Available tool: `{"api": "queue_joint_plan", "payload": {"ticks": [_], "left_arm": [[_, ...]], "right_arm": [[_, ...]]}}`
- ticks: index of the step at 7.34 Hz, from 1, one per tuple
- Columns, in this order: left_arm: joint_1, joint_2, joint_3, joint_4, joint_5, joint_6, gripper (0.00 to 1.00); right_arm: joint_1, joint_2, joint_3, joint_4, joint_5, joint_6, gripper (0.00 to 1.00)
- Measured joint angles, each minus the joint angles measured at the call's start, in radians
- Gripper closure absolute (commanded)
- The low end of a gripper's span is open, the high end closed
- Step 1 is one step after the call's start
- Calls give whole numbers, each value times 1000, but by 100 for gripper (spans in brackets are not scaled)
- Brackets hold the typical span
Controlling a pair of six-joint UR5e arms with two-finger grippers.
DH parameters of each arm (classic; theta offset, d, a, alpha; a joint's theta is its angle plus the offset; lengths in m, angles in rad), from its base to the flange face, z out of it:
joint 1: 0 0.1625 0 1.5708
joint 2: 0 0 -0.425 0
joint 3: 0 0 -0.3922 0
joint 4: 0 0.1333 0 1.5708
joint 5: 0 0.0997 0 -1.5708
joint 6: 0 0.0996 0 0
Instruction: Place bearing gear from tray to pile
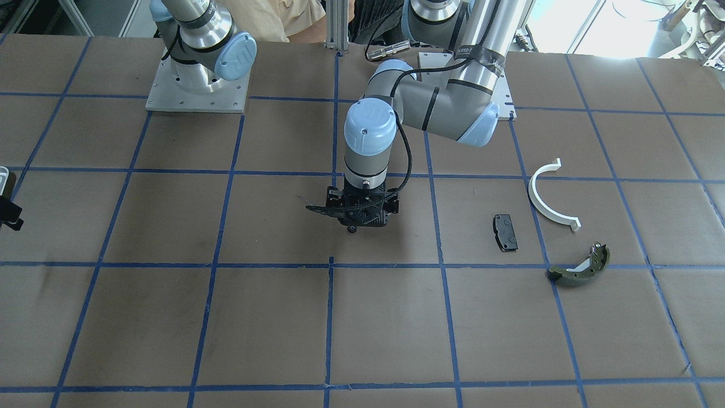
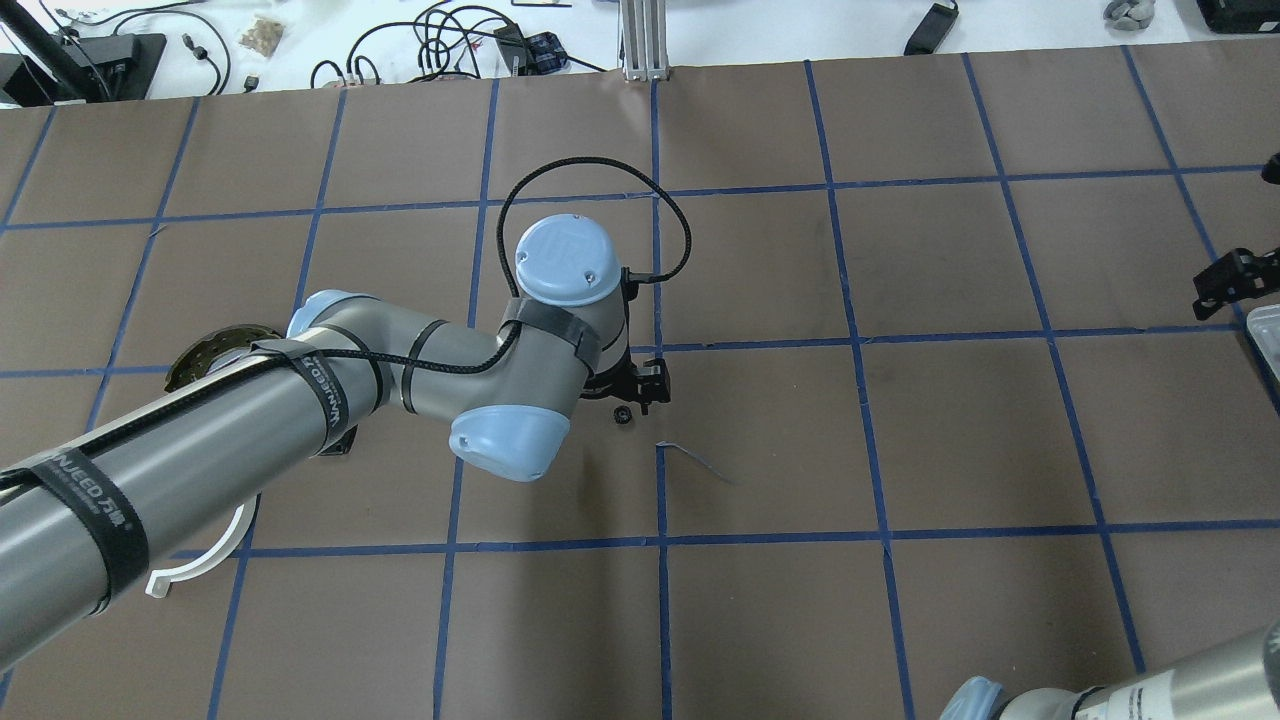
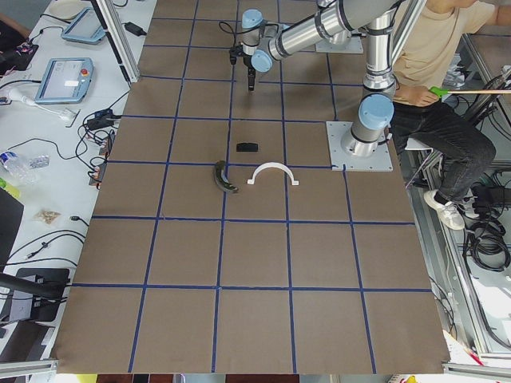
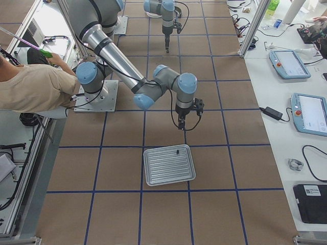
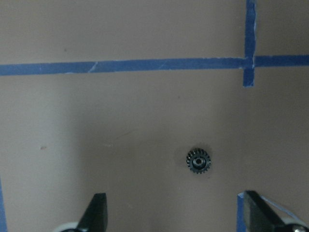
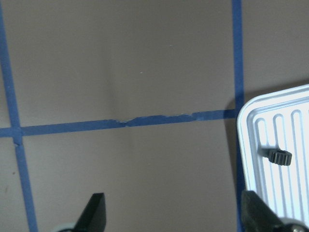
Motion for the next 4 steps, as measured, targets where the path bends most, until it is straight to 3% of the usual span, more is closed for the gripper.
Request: {"api": "queue_joint_plan", "payload": {"ticks": [1,2,4], "left_arm": [[-5,-17,-2,23,1,-4,2],[-10,-29,-4,41,2,-6,12],[-20,-42,-7,54,3,-3,19]], "right_arm": [[-32,40,-48,-6,13,-38,21],[-63,91,-104,-8,17,-73,21],[-117,179,-166,-8,23,-126,22]]}}
